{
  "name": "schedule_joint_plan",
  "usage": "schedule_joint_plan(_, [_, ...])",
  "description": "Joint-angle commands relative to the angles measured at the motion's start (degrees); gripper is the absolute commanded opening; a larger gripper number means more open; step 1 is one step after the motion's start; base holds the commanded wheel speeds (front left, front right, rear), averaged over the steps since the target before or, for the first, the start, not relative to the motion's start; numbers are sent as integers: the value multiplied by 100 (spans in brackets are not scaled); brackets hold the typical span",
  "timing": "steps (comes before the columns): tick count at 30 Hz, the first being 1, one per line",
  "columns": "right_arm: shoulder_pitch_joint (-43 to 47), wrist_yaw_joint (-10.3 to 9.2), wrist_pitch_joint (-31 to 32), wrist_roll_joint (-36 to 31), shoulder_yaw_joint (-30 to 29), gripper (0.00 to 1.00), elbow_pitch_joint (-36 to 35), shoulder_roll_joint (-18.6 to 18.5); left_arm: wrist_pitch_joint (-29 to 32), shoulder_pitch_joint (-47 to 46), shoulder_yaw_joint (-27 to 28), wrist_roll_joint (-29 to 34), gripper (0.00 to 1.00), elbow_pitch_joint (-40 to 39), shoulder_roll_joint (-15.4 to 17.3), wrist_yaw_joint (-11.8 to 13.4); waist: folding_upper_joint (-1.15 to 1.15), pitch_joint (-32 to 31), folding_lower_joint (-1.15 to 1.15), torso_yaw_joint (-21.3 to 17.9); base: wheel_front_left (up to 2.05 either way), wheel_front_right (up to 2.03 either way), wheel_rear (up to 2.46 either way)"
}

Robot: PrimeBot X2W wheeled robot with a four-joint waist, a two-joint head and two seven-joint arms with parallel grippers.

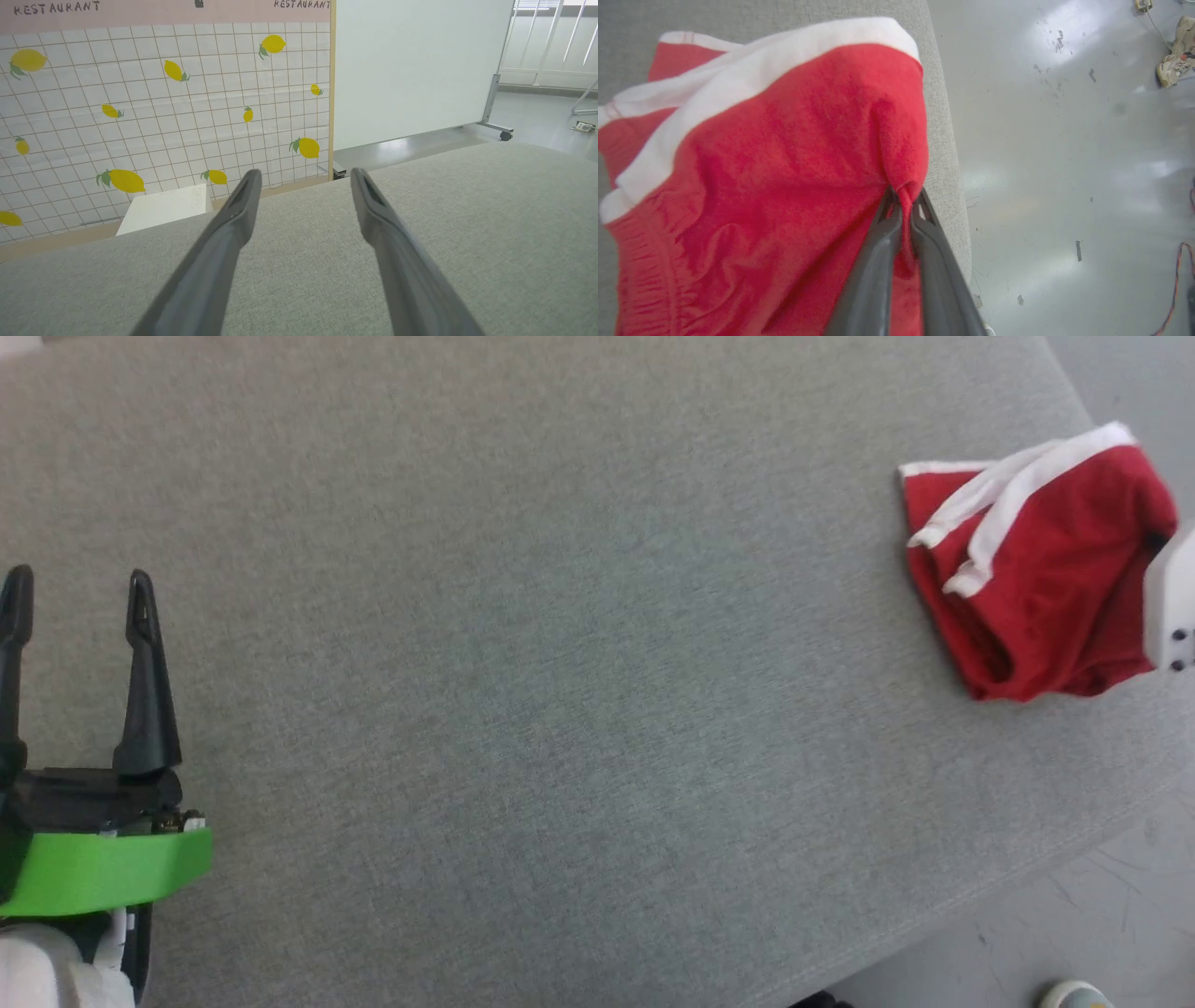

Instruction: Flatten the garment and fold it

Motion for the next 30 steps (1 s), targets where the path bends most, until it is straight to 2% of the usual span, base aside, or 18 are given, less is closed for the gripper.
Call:
schedule_joint_plan(1, [-138, -11, -80, -141, -107, 0, 67, 16, 34, -51, 35, -63, 100, -63, 73, 7, -1, 483, 0, 142, 0, 0, 0])
schedule_joint_plan(5, [-279, -11, -252, -405, -482, 0, 224, 6, 90, -37, 60, -90, 100, -167, 132, 13, -1, 599, 0, 257, 0, 0, 0])
schedule_joint_plan(6, [-306, -11, -279, -467, -573, 12, 258, -3, 94, -35, 60, -97, 100, -183, 142, 12, -1, 614, 0, 275, 0, 0, 0])
schedule_joint_plan(7, [-332, -11, -304, -547, -674, 45, 295, -15, 97, -32, 60, -103, 100, -197, 150, 13, -1, 624, 0, 295, 0, 0, 0])
schedule_joint_plan(8, [-350, -11, -326, -592, -755, 100, 313, -23, 97, -31, 62, -105, 100, -203, 151, 19, -1, 628, 0, 305, 0, 0, 0])
schedule_joint_plan(14, [-307, -11, -452, -1046, -1316, 100, 162, -53, -46, -8, 15, -133, 100, -49, 63, 90, -1, 356, 0, 431, 0, 0, 0])
schedule_joint_plan(18, [-266, -11, -966, -954, -1473, 100, -545, 67, -254, 27, -76, -167, 100, 242, -106, 157, -1, -112, 0, 577, 0, 0, 0])
schedule_joint_plan(23, [-99, -11, -1559, -900, -1173, 100, -1751, 128, -481, 63, -193, -235, 100, 689, -376, 234, -1, -866, 0, 948, 0, 0, 0])
schedule_joint_plan(25, [-3, -11, -1951, -924, -1148, 100, -2230, 317, -532, 99, -185, -231, 100, 838, -478, 308, -1, -1126, 0, 1114, 0, 0, 0])
schedule_joint_plan(30, [553, -11, -2672, -969, -1194, 100, -3068, 1066, -587, 170, -201, -223, 100, 1169, -677, 415, -1, -1735, 0, 1598, 0, 0, 0])
